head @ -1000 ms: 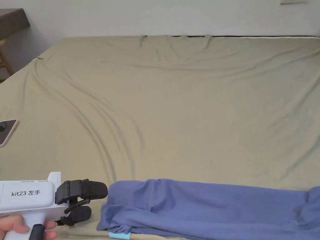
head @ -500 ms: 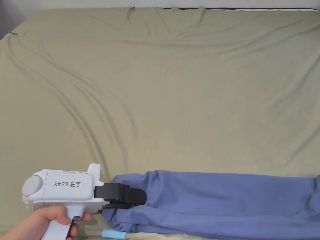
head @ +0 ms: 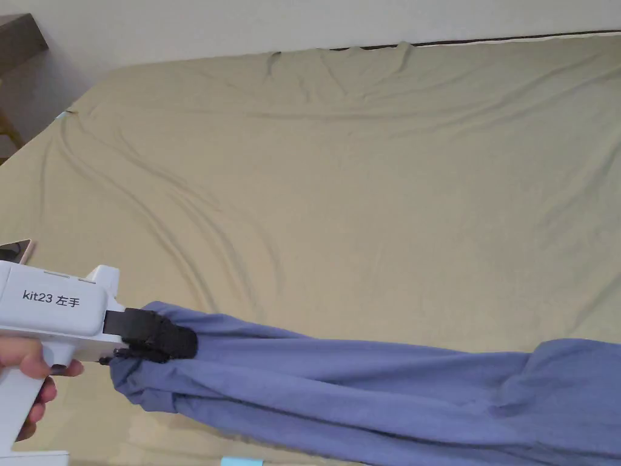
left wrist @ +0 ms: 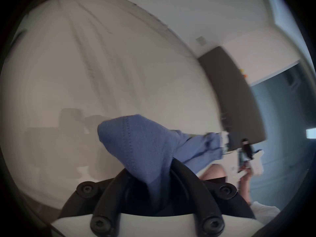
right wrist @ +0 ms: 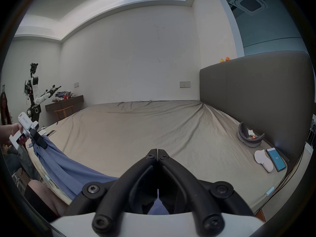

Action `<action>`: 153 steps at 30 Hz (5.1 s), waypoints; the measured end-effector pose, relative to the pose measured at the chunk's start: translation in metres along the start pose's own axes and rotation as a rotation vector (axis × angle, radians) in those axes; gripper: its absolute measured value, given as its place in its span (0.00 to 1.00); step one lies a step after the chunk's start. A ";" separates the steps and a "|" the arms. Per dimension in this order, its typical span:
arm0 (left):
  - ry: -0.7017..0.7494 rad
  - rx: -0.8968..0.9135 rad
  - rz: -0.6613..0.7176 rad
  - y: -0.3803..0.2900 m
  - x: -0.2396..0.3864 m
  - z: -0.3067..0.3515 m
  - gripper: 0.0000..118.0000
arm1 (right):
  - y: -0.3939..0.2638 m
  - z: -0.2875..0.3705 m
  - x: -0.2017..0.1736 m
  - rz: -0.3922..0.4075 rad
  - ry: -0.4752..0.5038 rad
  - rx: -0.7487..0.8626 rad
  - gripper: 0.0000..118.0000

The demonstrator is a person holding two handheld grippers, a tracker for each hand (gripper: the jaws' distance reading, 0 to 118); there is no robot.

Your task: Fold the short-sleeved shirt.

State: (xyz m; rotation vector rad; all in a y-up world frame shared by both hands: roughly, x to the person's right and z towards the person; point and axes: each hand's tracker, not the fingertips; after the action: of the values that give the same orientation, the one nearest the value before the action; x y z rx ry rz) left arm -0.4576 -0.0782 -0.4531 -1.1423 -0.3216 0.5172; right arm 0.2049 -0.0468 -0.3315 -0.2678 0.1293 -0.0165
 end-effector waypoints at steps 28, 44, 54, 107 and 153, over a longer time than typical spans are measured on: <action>0.025 -0.120 -0.112 -0.027 0.217 -0.144 0.85 | -0.007 0.008 0.001 -0.120 0.107 -0.083 0.00; 0.452 -0.103 -0.366 -0.068 0.215 -0.218 0.00 | 0.004 -0.020 0.014 -0.088 0.158 -0.117 0.00; 0.002 -0.065 -0.338 -0.084 0.271 -0.175 0.00 | -0.005 -0.029 0.008 -0.030 0.196 -0.123 0.00; 0.380 -0.204 -0.178 -0.003 0.178 -0.045 0.09 | -0.001 -0.040 0.025 0.019 0.279 -0.133 0.00; -0.183 0.208 -0.293 -0.061 0.223 -0.049 0.00 | -0.028 -0.058 -0.073 0.094 0.482 -0.367 0.00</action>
State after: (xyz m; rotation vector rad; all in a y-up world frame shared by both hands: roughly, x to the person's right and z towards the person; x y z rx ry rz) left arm -0.2323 -0.0148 -0.4199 -0.8298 -0.5712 0.3858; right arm 0.1254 -0.0864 -0.3708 -0.6222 0.6281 0.0373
